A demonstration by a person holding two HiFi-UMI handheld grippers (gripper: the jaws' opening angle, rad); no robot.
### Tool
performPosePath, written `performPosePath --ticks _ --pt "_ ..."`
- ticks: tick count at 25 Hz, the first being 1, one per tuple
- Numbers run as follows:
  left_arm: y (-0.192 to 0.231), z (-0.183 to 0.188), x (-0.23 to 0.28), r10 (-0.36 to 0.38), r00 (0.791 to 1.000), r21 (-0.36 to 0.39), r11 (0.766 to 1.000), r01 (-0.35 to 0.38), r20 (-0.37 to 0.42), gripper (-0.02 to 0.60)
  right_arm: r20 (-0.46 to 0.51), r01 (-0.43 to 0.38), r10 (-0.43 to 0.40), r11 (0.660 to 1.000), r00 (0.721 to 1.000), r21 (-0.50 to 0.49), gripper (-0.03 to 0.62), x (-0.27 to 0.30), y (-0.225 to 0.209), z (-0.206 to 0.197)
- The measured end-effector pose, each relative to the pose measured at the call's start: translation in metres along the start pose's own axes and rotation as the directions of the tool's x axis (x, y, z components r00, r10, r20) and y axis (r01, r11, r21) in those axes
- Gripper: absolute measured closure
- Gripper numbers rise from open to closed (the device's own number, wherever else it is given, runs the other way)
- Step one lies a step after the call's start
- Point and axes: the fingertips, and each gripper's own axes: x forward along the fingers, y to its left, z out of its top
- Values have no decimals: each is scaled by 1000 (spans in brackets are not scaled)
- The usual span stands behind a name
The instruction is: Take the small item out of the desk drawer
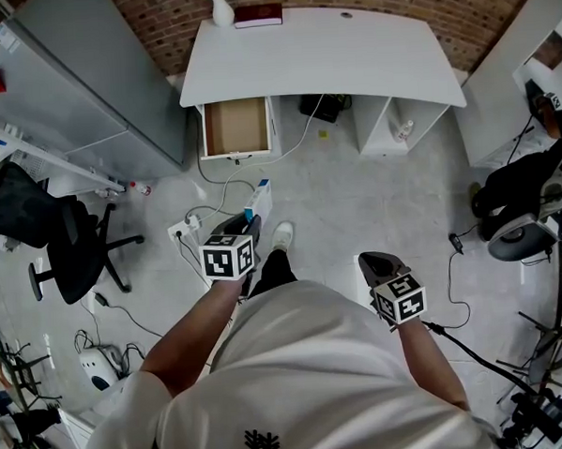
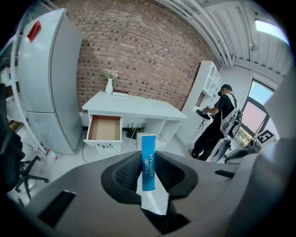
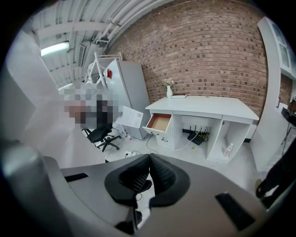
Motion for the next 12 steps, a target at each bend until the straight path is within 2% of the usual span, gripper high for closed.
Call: performPosePath --ticks 12 --pt "-7 1 13 3 1000 1 1000 -3 -23 483 1 -12 12 1000 1000 29 565 1 -15 -2"
